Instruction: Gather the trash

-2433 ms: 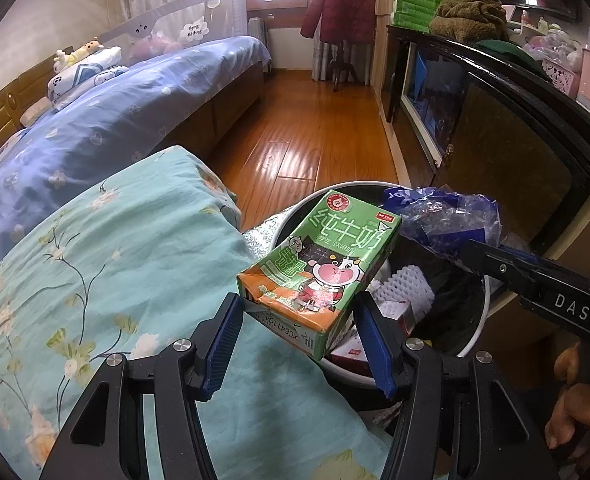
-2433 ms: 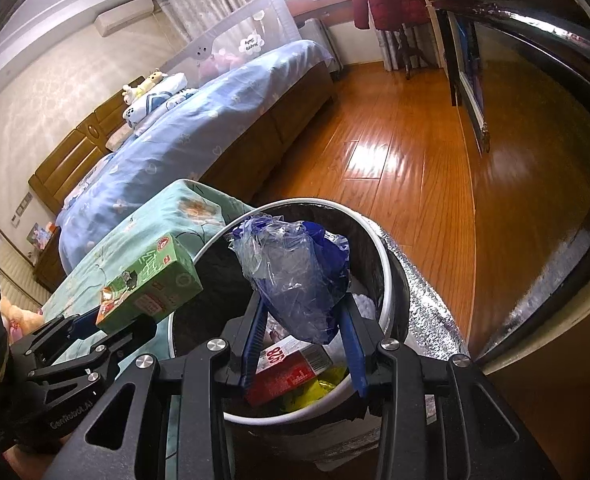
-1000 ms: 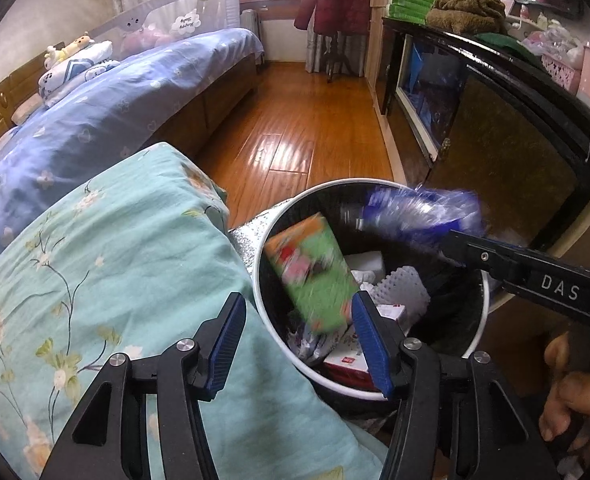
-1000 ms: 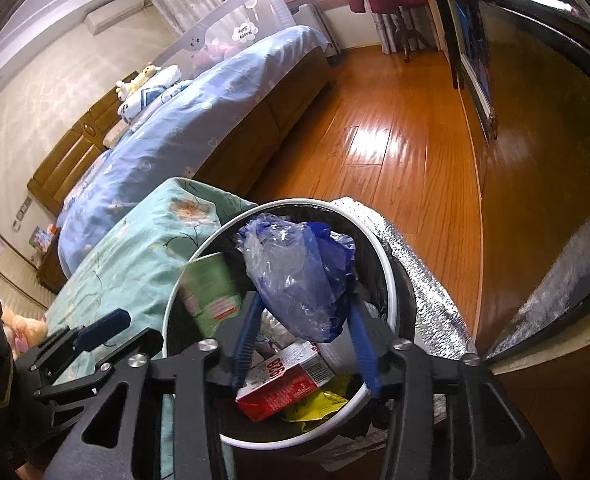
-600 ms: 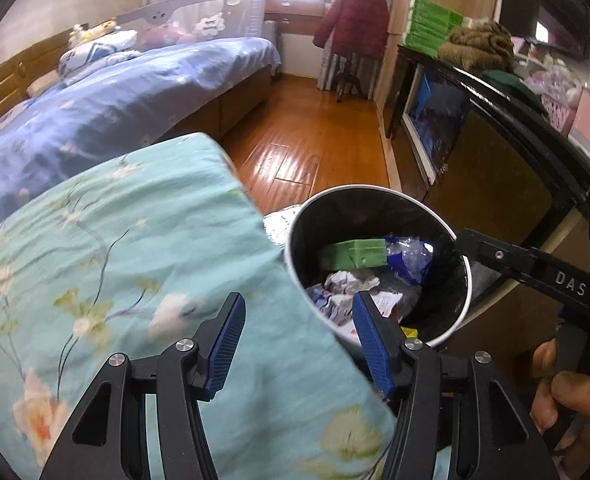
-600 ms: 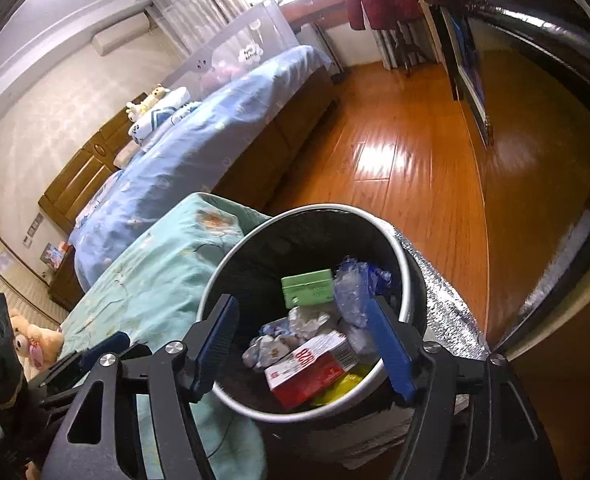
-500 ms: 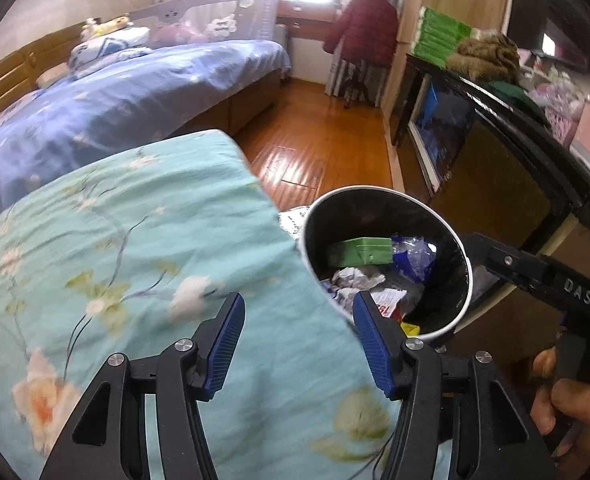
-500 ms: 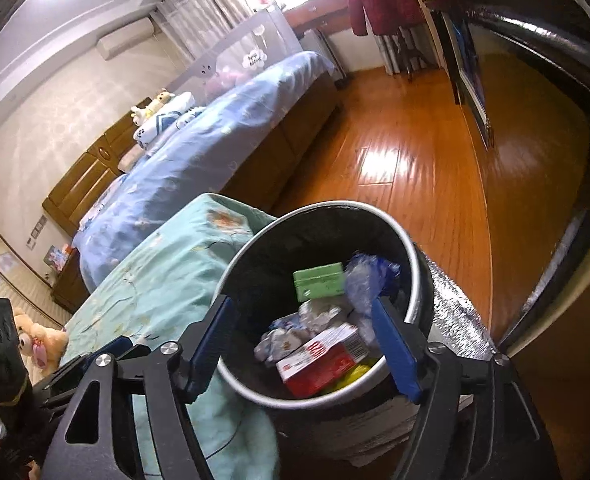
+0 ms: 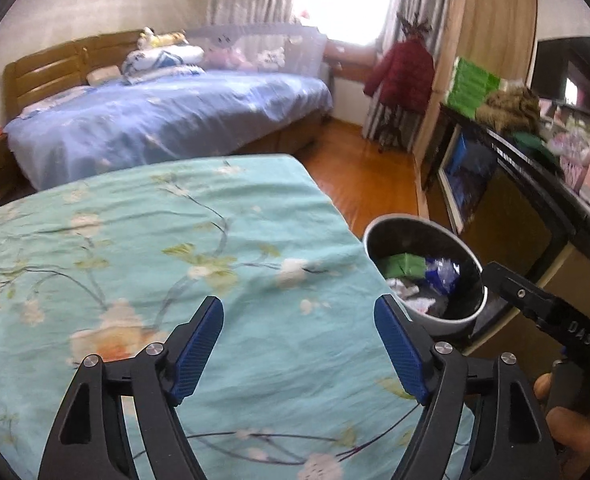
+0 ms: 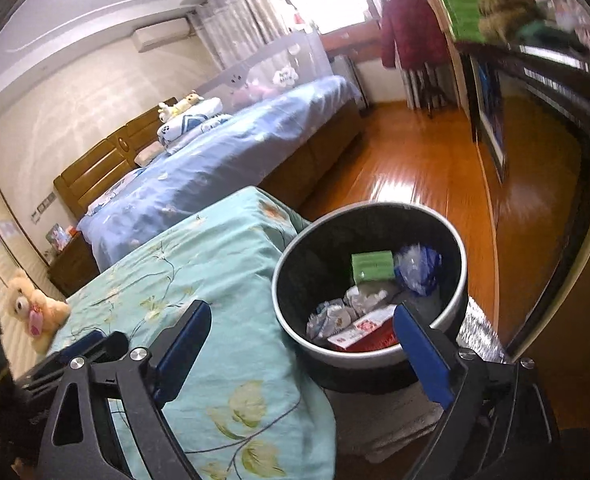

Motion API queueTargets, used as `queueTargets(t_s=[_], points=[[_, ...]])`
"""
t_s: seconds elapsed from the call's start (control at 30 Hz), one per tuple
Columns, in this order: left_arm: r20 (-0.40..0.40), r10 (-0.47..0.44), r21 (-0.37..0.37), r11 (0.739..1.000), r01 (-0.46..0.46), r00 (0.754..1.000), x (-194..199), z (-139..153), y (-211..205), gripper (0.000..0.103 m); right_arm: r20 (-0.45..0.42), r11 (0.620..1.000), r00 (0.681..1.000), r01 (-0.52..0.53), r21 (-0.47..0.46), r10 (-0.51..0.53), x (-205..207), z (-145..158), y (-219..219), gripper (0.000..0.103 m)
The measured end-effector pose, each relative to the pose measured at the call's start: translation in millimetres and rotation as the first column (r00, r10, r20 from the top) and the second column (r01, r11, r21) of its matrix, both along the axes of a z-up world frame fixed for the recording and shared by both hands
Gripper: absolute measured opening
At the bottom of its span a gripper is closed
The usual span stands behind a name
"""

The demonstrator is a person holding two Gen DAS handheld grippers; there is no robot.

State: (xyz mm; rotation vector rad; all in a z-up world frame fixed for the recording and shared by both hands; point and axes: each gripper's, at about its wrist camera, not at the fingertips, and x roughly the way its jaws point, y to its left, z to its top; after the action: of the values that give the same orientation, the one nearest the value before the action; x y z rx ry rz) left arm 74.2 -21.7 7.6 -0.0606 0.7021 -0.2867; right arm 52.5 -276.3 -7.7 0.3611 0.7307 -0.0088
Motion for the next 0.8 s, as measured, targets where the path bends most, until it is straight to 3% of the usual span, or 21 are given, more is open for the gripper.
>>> queueTargets(t_s=[0.17, 0.27, 0.37, 0.47, 0.8], points=[[0.079, 0.049, 0.015, 0.999, -0.05, 0.996, -21.3, 14.9, 15.5, 0.08, 0.07, 0.996, 0.997, -0.021, -0.088, 0.027, 1.5, 17.8, 18.3, 0.098], [0.135, 0.073, 0.007, 0.997, -0.074, 0.988, -33.4, 25.0, 23.0, 0.081, 0.155, 0.984, 0.987, -0.019, -0.177, 0.047, -1.4, 36.9, 32.6, 0.103], [0.205, 0.117, 0.02, 0.992, -0.124, 0.972, -46.8, 30.9, 29.1, 0.101, 0.198, 0.971, 0.978, -0.021, -0.237, 0.069, -0.9, 45.5, 45.3, 0.103], [0.237, 0.15, 0.019, 0.987, -0.159, 0.96, -55.3, 29.3, 33.6, 0.102, 0.2, 0.97, 0.976, -0.029, -0.242, 0.079, 4.2, 42.2, 52.3, 0.103], [0.24, 0.206, 0.059, 0.972, -0.226, 0.949, -50.3, 17.9, 33.1, 0.102, 0.173, 0.973, 0.98, -0.054, -0.224, 0.094, 12.3, 27.8, 58.3, 0.103]])
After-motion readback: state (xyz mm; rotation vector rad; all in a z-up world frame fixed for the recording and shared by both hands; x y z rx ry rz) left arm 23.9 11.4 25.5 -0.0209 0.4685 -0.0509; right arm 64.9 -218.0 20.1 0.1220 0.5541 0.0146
